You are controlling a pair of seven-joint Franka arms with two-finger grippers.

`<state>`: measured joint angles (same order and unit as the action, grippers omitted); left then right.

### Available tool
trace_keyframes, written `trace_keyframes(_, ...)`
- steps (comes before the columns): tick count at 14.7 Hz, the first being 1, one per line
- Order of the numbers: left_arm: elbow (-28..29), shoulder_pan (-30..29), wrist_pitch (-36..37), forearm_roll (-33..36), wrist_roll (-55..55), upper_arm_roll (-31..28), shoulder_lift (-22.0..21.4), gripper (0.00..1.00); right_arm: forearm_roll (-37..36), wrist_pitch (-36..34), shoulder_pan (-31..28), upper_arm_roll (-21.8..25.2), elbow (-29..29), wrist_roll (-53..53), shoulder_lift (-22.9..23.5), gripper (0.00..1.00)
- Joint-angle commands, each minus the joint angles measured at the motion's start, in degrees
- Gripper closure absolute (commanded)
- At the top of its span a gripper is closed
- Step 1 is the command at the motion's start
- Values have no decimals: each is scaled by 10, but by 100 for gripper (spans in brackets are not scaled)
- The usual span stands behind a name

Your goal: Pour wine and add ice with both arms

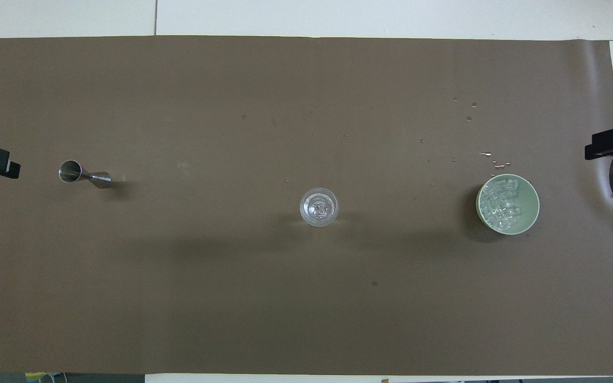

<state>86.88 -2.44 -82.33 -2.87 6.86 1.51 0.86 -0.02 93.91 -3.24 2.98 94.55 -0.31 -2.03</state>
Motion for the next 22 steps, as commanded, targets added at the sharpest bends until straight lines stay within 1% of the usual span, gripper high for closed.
trace_keyframes(1,22,2,-9,18,8,1,-17,0,0,-4,-11,-9,1,7,-11,0)
trace_keyframes(3,22,-2,-15,34,5,16,-17,0,1,-5,-11,-9,2,7,-10,0)
trace_keyframes(5,22,0,-14,35,4,17,-17,0,1,-6,-11,-9,1,7,-11,0)
trace_keyframes(7,22,1,-13,35,4,17,-19,0,2,-33,-12,-6,-14,4,-6,0)
trace_keyframes(10,22,-7,-11,35,4,26,-21,0,5,-48,-12,-9,-25,5,-4,0)
trace_keyframes(11,22,-15,-10,35,4,31,-21,0,4,-48,-12,-9,-25,5,-5,0)
trace_keyframes(22,22,-14,-6,34,5,31,-21,0,4,-45,-12,-9,-24,2,-3,0)
